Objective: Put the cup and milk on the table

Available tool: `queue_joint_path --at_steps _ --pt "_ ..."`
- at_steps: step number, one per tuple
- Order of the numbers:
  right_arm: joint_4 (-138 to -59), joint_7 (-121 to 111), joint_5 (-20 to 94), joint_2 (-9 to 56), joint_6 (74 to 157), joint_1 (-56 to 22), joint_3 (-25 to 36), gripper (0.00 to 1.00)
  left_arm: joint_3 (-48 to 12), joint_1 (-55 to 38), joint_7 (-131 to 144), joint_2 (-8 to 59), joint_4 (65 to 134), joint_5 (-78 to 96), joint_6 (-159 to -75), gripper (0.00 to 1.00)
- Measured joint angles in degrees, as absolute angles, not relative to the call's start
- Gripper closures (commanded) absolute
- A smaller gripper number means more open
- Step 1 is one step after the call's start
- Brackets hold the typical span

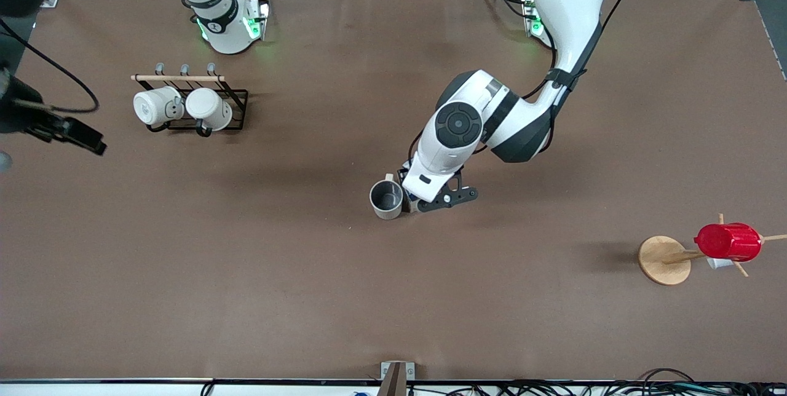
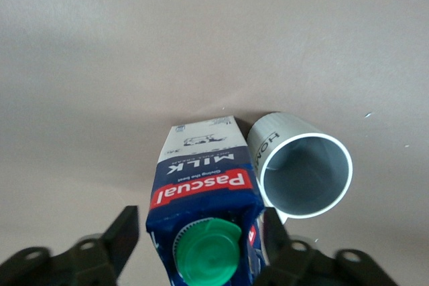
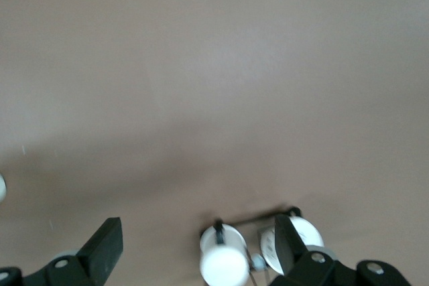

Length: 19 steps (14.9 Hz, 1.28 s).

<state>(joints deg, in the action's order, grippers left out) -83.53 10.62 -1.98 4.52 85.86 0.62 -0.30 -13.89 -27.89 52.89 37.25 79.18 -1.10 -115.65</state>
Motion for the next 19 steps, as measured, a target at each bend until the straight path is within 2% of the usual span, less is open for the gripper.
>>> queue_joint_path --at_steps 3,6,10,14,17,19 --pt "-84.2 6.4 0.1 2.5 84.1 0.7 1.3 0.0 -13.9 -27.8 52.9 36.0 76.5 -5.0 -114.8 0.0" --pt "-85.0 3.2 1.1 2.1 86.0 0.7 2.2 0.0 -13.4 -25.6 49.7 31.2 75.0 -9.0 -107.3 0.0" --pt "-85.2 0.9 1.1 2.0 86.1 0.7 2.2 0.0 -13.0 -14.2 33.8 22.5 74.9 -9.7 -98.8 0.0" --pt "-85.3 0.7 1.1 2.0 86.0 0.7 2.2 0.0 -13.2 -4.6 22.2 16.6 75.1 -9.6 -92.2 0.0" --pt "-85.3 0.7 1.1 2.0 86.0 0.6 2.2 0.0 -13.4 -0.3 15.6 12.5 76.5 -8.4 -90.1 0.0" --pt "-85.3 0.7 1.1 2.0 85.9 0.6 2.2 0.0 -13.4 2.1 10.5 8.5 79.8 -6.3 -89.7 0.0"
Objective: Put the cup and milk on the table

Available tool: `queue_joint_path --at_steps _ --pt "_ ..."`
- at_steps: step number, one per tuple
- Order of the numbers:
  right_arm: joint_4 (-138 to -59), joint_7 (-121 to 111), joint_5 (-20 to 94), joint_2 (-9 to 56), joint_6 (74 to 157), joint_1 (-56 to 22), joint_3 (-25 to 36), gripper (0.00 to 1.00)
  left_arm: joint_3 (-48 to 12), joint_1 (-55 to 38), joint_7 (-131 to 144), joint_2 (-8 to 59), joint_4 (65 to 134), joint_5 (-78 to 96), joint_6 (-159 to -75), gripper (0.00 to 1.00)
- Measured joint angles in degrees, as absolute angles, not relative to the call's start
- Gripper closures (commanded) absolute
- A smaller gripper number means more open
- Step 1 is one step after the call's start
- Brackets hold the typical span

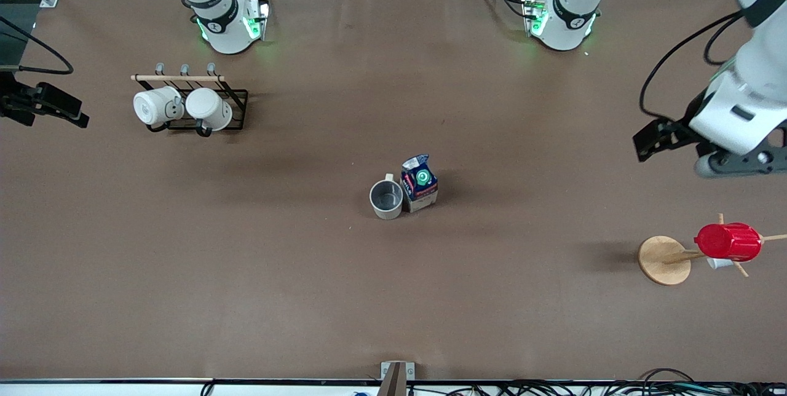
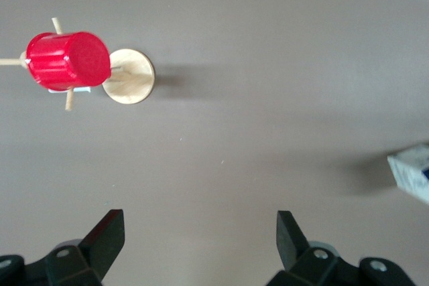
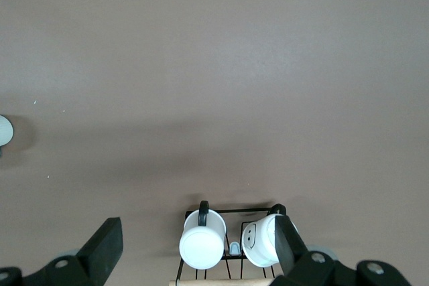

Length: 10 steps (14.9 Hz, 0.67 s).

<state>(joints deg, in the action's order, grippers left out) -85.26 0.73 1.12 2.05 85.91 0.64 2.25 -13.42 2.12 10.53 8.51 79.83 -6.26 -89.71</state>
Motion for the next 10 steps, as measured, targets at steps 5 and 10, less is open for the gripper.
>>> queue_joint_path --at_steps 5,10 --pt "-85.3 0.7 1.1 2.0 85.0 0.6 2.2 0.0 -9.8 1.8 6.2 -2.1 90.8 -2.5 -89.6 0.0" --pt "-85.3 0.7 1.1 2.0 84.9 0.6 2.2 0.0 -4.6 -2.1 3.2 -9.0 97.4 -2.4 -89.2 0.0"
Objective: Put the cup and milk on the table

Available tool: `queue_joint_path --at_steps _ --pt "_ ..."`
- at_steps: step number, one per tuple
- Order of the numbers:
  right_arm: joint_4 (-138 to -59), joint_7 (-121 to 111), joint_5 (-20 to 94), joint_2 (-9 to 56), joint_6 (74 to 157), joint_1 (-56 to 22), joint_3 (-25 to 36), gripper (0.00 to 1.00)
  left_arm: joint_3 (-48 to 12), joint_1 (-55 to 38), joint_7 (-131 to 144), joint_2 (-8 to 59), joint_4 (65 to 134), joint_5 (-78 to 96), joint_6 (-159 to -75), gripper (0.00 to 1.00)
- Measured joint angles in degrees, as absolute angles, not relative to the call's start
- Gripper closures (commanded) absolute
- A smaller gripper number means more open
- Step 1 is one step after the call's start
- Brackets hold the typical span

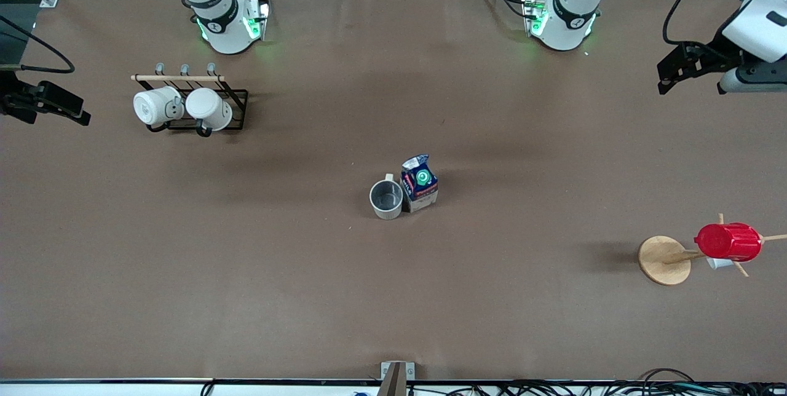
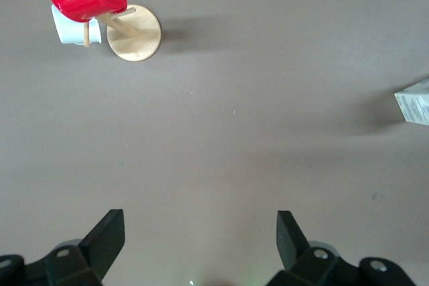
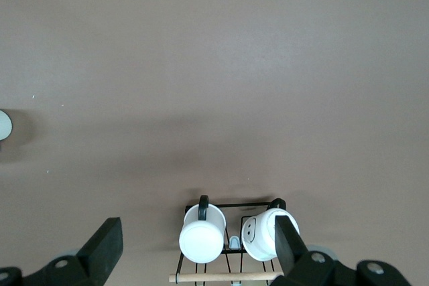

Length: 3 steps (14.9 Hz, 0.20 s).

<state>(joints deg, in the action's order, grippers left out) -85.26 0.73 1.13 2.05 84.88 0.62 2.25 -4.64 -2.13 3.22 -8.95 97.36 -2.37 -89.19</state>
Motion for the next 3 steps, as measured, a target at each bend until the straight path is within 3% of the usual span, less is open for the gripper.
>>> queue_joint_path --at_steps 3 --pt "-85.3 0.7 1.1 2.0 84.8 0.6 2.2 0.0 -4.6 -2.9 3.2 -9.4 97.6 -2.4 -88.9 0.0"
